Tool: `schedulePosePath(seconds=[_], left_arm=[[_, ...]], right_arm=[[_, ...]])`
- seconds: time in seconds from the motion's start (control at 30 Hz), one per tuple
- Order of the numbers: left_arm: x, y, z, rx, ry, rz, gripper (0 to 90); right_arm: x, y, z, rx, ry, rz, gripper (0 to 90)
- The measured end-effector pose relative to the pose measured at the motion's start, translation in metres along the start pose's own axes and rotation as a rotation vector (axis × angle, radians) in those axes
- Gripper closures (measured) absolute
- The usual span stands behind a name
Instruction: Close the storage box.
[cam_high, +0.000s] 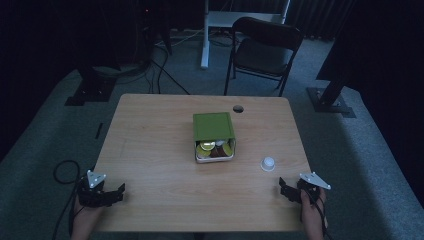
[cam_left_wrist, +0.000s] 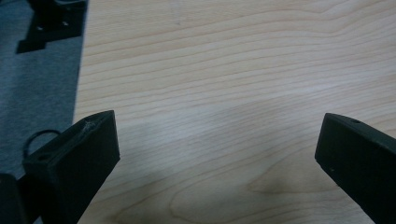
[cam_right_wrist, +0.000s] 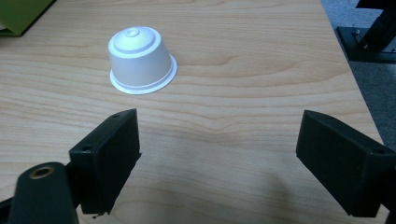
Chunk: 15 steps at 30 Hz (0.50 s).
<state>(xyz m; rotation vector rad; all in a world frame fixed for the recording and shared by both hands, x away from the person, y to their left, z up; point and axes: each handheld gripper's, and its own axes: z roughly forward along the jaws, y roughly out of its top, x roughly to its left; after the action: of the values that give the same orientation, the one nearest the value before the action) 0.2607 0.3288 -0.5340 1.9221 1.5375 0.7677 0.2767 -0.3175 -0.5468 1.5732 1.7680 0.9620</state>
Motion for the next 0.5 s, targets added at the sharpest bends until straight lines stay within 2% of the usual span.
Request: schedulePosePath(seconds=[0.1, 0.13, 0.17, 0.2, 0.23, 0.4, 0.5], left_arm=[[0.000, -0.004, 0.001, 0.029, 0.040, -0.006, 0.0], [0.000, -0.004, 0.001, 0.029, 0.040, -0.006, 0.0], [0.001, -0.007, 0.000, 0.045, 0.058, -0.028, 0.0], [0.002, -0.008, -0.001, 0.053, 0.066, -0.031, 0.0], [0.002, -0.009, -0.002, 0.050, 0.078, -0.040, 0.0], [0.004, -0.012, -0.006, 0.040, 0.084, -0.059, 0.0], [0.007, -0.013, -0.007, 0.028, 0.090, -0.084, 0.0]], right_arm=[[0.000, 0.000, 0.000, -0.002, -0.003, 0.004, 13.1], [0.000, 0.000, 0.000, -0.002, -0.003, 0.004, 13.1], [0.000, 0.000, 0.000, -0.002, -0.005, 0.005, 13.1], [0.000, 0.000, 0.000, 0.001, -0.005, 0.003, 13.1], [0.000, 0.000, 0.000, 0.002, -0.006, 0.003, 13.1], [0.000, 0.001, 0.002, 0.020, -0.016, 0.001, 13.1], [0.001, 0.001, 0.003, 0.033, -0.013, -0.004, 13.1]])
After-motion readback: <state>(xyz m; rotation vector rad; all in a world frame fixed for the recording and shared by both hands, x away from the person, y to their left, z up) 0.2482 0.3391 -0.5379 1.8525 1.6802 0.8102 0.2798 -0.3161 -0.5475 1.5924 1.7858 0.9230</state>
